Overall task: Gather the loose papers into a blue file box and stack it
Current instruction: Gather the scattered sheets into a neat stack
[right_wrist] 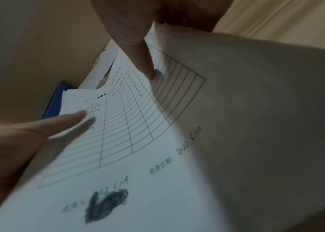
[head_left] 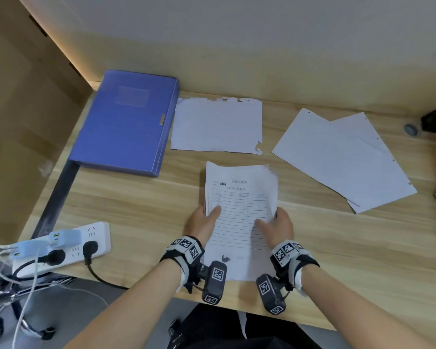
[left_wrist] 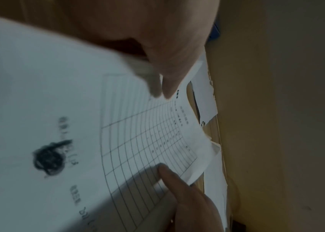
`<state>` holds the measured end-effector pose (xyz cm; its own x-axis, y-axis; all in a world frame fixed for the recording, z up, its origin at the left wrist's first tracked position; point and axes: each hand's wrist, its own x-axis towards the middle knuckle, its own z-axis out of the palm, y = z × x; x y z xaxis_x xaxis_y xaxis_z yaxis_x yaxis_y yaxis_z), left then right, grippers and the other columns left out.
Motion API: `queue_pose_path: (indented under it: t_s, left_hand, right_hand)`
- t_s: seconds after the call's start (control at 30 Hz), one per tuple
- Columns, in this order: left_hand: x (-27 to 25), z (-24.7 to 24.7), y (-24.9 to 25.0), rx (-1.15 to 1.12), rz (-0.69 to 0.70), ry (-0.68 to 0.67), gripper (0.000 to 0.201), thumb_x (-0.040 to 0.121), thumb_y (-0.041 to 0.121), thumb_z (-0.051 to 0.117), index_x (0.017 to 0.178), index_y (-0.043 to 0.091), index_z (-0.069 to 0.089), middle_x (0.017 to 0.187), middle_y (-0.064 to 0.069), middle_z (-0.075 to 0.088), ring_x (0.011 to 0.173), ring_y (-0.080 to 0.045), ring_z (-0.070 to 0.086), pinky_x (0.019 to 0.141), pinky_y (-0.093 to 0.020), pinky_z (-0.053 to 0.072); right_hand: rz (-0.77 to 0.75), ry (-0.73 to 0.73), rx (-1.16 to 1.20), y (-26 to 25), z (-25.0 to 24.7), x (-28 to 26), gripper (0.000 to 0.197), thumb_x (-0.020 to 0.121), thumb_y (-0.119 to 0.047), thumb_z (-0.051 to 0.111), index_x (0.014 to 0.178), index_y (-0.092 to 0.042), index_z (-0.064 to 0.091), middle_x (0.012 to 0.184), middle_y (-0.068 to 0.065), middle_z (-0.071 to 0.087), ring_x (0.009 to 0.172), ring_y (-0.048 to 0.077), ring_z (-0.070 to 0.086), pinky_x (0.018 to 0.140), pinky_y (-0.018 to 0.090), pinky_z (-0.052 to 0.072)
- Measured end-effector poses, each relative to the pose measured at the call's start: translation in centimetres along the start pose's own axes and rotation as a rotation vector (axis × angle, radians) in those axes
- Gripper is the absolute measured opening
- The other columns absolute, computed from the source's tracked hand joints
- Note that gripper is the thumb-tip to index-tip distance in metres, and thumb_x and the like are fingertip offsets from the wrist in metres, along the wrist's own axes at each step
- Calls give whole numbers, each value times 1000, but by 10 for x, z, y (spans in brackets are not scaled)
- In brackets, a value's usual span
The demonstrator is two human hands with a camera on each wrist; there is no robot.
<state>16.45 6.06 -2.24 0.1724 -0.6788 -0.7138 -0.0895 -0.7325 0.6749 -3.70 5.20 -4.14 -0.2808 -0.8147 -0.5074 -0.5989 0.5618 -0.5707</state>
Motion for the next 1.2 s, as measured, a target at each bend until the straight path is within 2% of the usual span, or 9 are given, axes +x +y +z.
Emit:
queue_pose_path:
  t_s: [0.1,0.2,0.3,0.33,0.47,0.63,0.77,1.0,1.2]
  left_hand:
    - [6,-7,-3,-12,15,20,32,90,24,66,121,18,64,116,3,71,103,-19,68,94,-40,55]
    - [7,-20,7,-48,38,-9,32,91,18,66,123,16,64,120,0,70,106,-20,68,97,-43,54]
    - [7,-36,36,-60,140,-81,29,94,13,63,123,16,64,118,1,70,103,-14,67,87,-30,56]
    - [5,-41,50,-48,184,-103,28,94,11,62,122,15,64,116,1,70,104,-13,67,85,-27,55]
    - [-4,-56,103,-22,352,-133,27,88,8,70,115,13,67,117,-6,72,108,-21,68,96,-42,54]
    - [-22,-53,128,-13,541,-178,41,77,-7,76,103,24,66,103,9,72,93,3,70,80,-14,55]
    - [-22,-45,118,-1,592,-151,39,76,-3,79,100,26,70,102,10,74,96,-2,71,81,-18,57]
    - [-11,-41,115,-68,595,-112,36,76,1,80,100,25,69,97,13,77,98,-6,72,84,-22,57]
    - [-1,-45,104,-83,449,-136,24,80,5,78,99,20,73,95,10,78,95,-8,73,80,-25,59]
  right_hand:
    - [-28,-45,16,-10,7,-2,38,76,-28,72,105,-9,57,103,8,59,88,27,59,73,34,48]
    - [-42,-99,141,-22,-3,-3,34,78,-25,73,106,-13,58,103,3,63,87,20,62,70,29,48]
    - [-88,-164,397,-45,-24,4,26,81,-9,73,104,-14,63,104,5,72,79,8,67,60,16,52]
    - [-107,-170,455,-54,-33,7,24,79,-7,74,101,-13,66,103,7,74,79,10,69,60,18,55]
    - [-231,-206,658,-88,-65,15,29,75,-3,78,97,-20,73,101,1,78,92,17,74,82,34,58]
    - [-339,-263,770,-94,-79,10,52,66,-3,77,115,-15,66,111,7,73,104,21,69,84,35,56]
    - [-309,-261,777,-86,-75,6,41,64,-4,79,100,-24,73,107,7,75,102,23,70,91,46,55]
    - [-342,-239,797,-87,-70,5,52,66,-4,78,115,-15,65,108,2,74,106,22,68,86,34,56]
    - [-252,-233,711,-85,-61,6,41,71,-3,83,110,-11,71,104,2,77,98,17,73,84,31,59]
